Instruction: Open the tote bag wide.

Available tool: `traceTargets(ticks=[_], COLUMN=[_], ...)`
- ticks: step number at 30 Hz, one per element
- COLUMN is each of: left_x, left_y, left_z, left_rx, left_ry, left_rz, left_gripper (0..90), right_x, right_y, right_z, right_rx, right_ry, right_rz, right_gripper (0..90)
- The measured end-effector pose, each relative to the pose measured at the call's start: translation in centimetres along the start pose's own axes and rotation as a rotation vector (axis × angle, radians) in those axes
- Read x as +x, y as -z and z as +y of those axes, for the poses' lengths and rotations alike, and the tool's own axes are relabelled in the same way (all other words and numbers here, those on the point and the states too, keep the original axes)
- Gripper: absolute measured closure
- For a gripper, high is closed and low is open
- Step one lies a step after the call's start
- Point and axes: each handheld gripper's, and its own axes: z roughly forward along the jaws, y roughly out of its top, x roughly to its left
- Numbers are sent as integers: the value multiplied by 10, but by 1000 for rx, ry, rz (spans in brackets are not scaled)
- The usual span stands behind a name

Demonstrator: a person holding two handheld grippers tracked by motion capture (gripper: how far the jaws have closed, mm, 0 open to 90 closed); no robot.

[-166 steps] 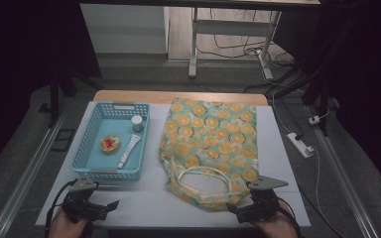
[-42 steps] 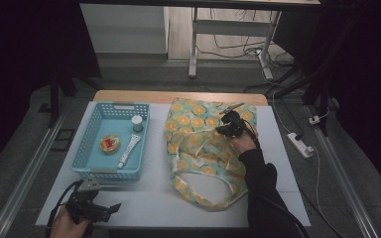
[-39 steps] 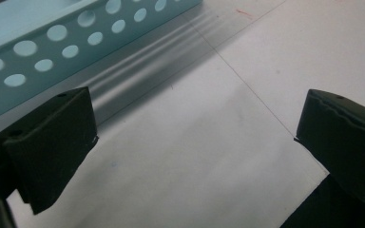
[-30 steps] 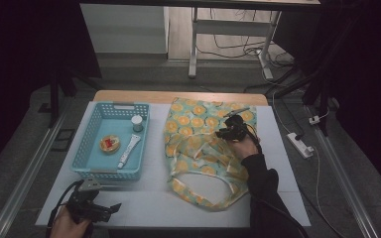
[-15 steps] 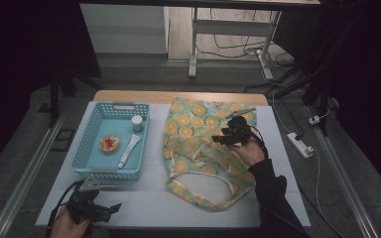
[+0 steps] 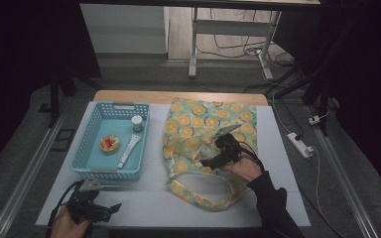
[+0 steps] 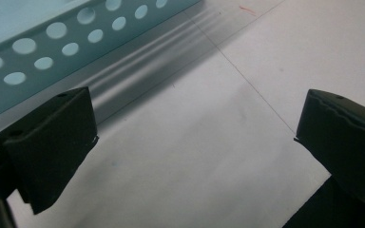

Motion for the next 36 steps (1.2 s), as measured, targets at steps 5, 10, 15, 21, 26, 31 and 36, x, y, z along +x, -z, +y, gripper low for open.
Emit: traceTargets(ticks=[5, 10, 15, 21, 26, 31, 36], left_x=[-1, -1, -1, -1, -1, -2, -2], left_y=[0, 0, -1, -1, -1, -1, -1], left_z=[0, 0, 0, 1, 1, 1, 1], left_rx=[0, 0, 4, 9, 10, 12, 14], left_ry=[0, 0, -3, -7, -7, -9, -10], left_rz=[2, 2, 4, 5, 4, 5, 6], left_gripper=[1, 1, 1, 2, 2, 3, 3], right_x=[-1, -10, -13, -14, -14, -14, -12], right_y=[-13, -19, -19, -16, -16, -11, 0], right_z=[-11, -20, -26, -25, -22, -20, -14], right_rx=[64, 83, 91, 87, 101, 68, 11], right_ry=[28, 9, 34, 41, 36, 34, 29], right_rz=[-20, -43, -91, -86, -81, -60, -46], right_gripper=[0, 145, 424, 765, 898, 900, 900])
